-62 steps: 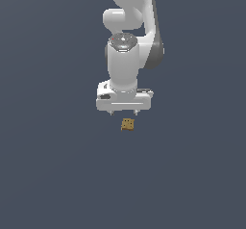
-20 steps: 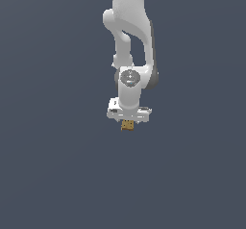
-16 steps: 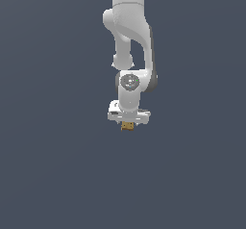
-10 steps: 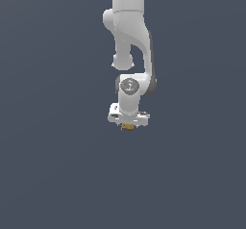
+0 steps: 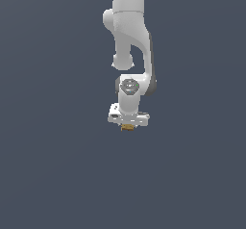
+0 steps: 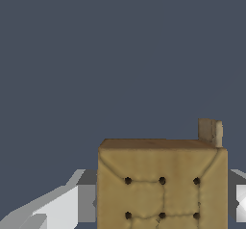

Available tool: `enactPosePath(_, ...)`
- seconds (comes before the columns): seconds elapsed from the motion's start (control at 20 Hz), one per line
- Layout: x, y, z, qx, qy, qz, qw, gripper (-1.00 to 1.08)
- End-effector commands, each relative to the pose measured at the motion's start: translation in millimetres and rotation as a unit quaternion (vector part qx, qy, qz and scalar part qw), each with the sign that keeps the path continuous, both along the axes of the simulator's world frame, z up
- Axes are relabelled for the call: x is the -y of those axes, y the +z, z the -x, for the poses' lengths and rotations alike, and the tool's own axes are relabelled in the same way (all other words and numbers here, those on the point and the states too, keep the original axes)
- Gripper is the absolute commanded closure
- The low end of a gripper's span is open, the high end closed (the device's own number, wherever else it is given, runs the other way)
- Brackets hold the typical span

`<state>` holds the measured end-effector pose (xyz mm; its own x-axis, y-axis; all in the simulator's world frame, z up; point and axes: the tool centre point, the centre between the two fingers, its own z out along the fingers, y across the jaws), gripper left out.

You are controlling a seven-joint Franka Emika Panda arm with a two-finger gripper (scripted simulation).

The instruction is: Pick up the object and move it to a goal position.

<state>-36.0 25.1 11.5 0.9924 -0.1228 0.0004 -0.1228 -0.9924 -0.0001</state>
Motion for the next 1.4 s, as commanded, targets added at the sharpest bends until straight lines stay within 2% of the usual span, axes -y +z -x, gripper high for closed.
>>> enactPosePath(0.0,0.1,-0.9,0.1,0.000,0.000,0.000,1.0000,1.08)
enactPosePath(0.3,4.4,7.3,-1.1,0.000,0.000,0.000,1.0000,1.08)
enactPosePath(0.6,21.3,36.1,-5.8,0.000,0.000,0.000,1.0000,1.08)
enactPosePath(1.35,103.6,176.9,-29.8,0.000,0.000,-0.001,1.0000,1.08)
